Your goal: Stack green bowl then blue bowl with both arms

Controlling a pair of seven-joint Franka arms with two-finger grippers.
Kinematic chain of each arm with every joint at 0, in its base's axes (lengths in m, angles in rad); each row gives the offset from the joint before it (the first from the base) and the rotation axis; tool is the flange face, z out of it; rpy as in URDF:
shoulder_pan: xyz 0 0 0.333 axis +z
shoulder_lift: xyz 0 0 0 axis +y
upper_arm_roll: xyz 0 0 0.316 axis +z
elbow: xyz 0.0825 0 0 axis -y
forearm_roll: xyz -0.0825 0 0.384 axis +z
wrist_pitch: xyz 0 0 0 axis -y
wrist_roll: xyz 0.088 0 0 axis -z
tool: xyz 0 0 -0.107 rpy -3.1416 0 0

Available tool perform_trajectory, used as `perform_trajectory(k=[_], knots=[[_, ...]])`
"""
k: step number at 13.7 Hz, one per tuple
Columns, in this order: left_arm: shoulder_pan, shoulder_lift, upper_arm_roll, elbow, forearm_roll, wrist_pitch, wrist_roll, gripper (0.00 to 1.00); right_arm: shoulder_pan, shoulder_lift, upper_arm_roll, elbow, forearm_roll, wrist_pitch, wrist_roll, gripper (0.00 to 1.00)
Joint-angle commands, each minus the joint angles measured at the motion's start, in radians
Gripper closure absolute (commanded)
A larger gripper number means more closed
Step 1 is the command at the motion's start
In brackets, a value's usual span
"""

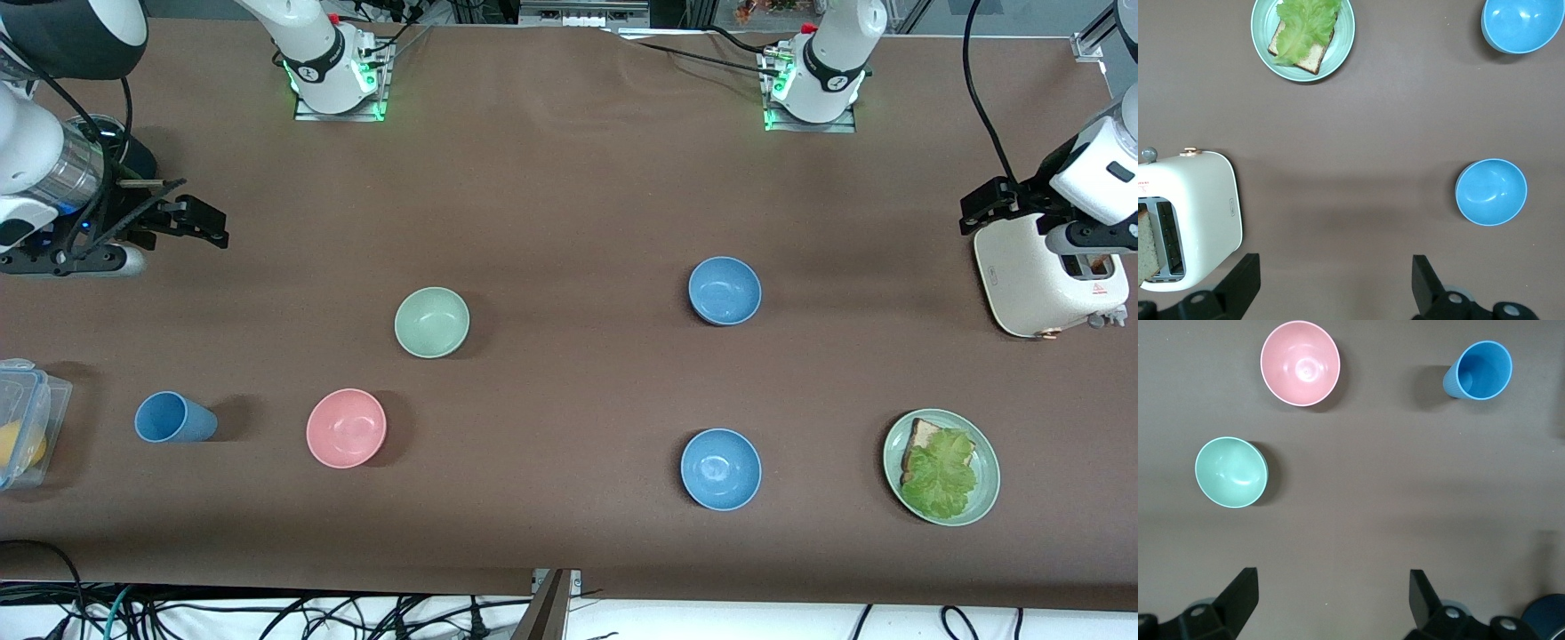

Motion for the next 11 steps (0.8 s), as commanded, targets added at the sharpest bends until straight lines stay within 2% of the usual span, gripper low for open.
perform_trajectory(k=[1,10,11], knots=[[-0.004,0.017,-0.004,0.037,0.005,-0.027,-0.009,0.00,0.002,0.017,0.002,0.024,0.000,-0.003,-0.006,0.00],[-0.004,0.017,-0.004,0.037,0.005,-0.027,-0.009,0.00,0.014,0.028,0.012,0.021,0.004,0.000,-0.020,0.00],[-0.004,0.017,-0.003,0.037,0.005,-0.027,-0.009,0.00,0.028,0.080,0.013,0.021,0.004,-0.009,-0.023,0.00]])
